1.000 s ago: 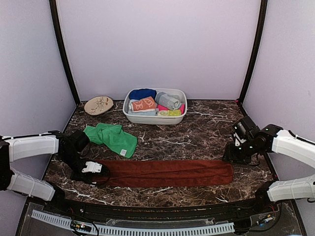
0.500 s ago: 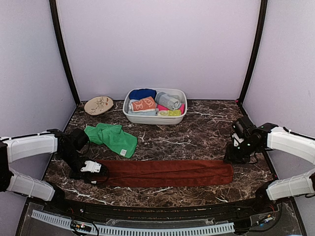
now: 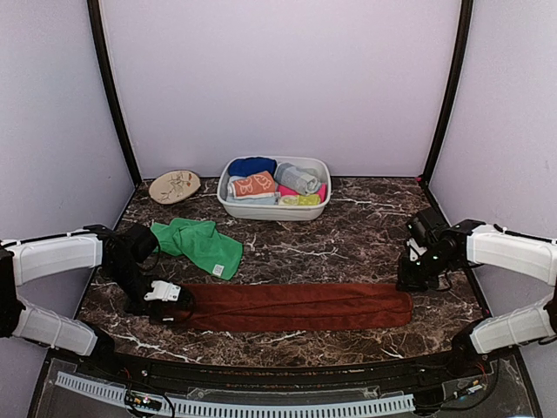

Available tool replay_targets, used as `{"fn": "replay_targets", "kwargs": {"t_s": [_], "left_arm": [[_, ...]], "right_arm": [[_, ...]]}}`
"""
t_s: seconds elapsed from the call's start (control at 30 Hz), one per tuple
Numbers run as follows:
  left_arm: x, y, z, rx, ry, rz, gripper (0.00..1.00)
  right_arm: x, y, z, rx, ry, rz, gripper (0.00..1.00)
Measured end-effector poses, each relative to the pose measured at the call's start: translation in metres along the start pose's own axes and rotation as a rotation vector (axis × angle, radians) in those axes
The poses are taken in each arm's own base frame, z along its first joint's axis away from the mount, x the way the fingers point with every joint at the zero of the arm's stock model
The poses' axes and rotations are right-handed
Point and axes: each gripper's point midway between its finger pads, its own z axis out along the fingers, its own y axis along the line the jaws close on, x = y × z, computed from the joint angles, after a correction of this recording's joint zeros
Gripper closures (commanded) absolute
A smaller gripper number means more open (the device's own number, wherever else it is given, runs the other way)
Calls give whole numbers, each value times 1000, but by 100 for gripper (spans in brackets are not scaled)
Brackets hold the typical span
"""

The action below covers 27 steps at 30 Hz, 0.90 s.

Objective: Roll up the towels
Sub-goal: Pick up the towel from the center of the board.

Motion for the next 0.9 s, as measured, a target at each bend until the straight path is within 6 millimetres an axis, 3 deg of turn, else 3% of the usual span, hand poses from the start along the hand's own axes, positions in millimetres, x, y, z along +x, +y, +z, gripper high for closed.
{"fn": "replay_targets", "kwargs": {"t_s": [0.1, 0.33, 0.57, 0.8, 0.83, 0.9], "left_arm": [[-2, 0, -2, 5, -11, -1, 100], [-5, -2, -6, 18, -13, 0, 100], [-3, -4, -9, 26, -1, -2, 100], [-4, 11, -22, -40, 25, 4, 100], [-5, 14, -24, -55, 24, 6, 96], [-7, 19, -30, -79, 20, 11, 79]], "right_arm": [[0, 2, 3, -14, 3, 6, 100], [1, 3, 1, -21, -2, 5, 100], [-8, 7, -18, -41, -48, -3, 100], [-12, 8, -28, -39, -69, -17, 100], [-13, 8, -30, -37, -72, -19, 99], [-15, 9, -33, -38, -79, -23, 75]]}}
